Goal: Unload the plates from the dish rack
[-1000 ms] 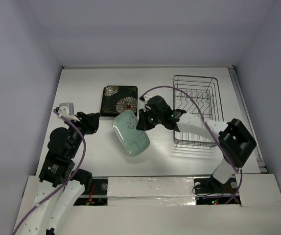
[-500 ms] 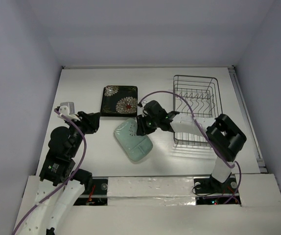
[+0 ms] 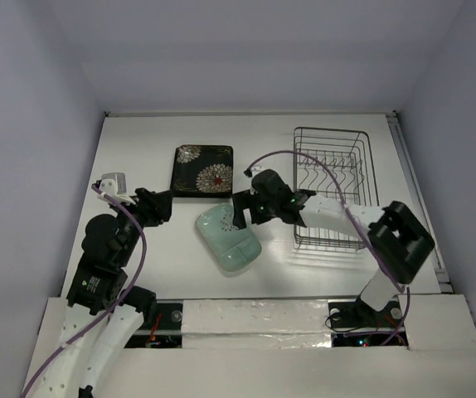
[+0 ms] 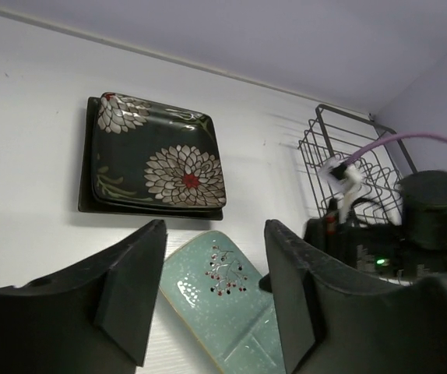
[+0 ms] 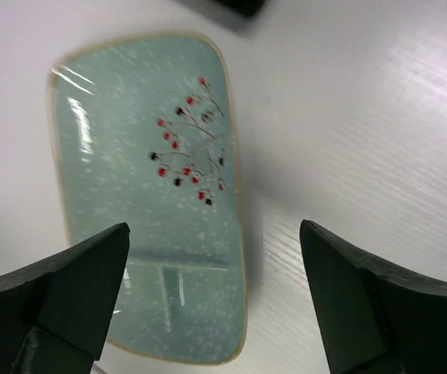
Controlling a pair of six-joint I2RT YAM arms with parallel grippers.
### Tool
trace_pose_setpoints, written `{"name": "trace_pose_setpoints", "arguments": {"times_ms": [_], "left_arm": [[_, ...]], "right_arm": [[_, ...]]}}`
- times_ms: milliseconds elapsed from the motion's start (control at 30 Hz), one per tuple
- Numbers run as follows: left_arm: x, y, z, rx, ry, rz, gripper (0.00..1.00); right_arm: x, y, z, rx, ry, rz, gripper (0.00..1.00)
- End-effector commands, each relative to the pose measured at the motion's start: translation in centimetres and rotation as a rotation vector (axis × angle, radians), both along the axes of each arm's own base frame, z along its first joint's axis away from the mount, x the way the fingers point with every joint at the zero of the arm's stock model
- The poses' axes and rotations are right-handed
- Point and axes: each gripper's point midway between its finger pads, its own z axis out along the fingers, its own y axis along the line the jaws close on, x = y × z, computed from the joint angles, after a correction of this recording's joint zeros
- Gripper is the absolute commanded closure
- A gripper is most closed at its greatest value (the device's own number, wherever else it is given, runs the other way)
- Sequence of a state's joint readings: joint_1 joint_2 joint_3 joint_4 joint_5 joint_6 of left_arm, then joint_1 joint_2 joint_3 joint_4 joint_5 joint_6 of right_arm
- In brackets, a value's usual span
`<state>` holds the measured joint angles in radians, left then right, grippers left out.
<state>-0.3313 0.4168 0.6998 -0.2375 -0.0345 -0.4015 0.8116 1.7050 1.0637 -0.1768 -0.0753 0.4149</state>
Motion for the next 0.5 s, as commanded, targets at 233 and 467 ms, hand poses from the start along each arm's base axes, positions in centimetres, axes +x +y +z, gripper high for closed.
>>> {"name": "trace_pose_setpoints", "arguments": {"times_ms": [233,467], "left_arm": [[-0.4,0.0,2.6,-0.004,-0.099,-0.019,0.27],[-0.7,0.7,6.5,-0.009,-0.17,0.01,0.16]], "right_arm": [[0.9,-7.9,27.6,0.365,-0.619,-0.285,0.87],[-5.1,-23.2,38.5,0.601,-0.949,-0.695,0.72]]}}
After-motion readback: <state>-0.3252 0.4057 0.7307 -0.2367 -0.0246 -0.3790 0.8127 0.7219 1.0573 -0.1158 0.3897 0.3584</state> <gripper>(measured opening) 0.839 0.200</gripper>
